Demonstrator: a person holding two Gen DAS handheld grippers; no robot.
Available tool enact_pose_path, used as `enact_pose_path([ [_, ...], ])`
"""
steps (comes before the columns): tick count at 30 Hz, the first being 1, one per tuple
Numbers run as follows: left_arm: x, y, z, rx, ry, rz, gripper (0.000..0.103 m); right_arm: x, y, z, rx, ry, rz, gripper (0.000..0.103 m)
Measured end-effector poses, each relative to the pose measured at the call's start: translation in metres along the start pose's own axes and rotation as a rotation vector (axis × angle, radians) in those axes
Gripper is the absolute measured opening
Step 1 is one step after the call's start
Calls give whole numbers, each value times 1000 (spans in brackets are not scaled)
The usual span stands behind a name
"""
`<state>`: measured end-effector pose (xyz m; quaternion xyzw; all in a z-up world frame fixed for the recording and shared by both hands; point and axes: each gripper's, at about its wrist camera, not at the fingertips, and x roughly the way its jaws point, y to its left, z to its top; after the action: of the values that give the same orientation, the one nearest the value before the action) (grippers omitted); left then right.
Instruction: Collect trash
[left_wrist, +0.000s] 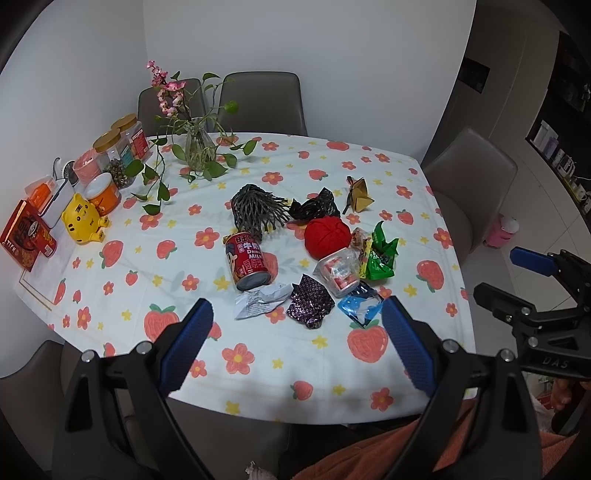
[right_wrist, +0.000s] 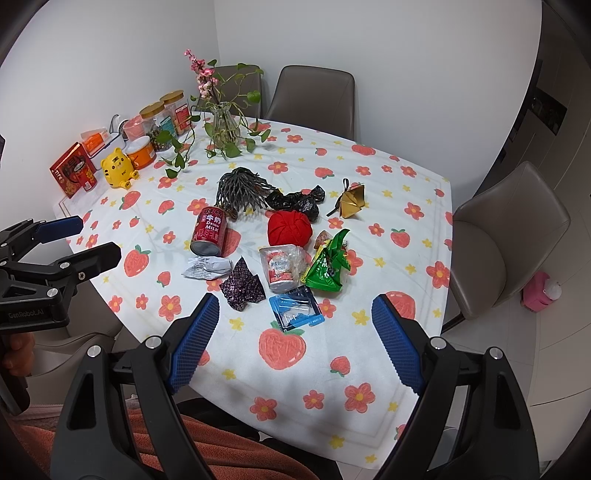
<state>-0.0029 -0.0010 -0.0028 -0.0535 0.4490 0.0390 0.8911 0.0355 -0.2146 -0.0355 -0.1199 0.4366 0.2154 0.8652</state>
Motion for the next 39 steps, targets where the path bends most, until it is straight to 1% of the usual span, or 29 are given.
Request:
enact_pose_path([
  [36,1,0,2,-1,5,-3,92,1,-1,1,4,2,0,82],
  [39,1,2,-4,1,7,-8,92,3,-3,1,4,3,-2,82],
])
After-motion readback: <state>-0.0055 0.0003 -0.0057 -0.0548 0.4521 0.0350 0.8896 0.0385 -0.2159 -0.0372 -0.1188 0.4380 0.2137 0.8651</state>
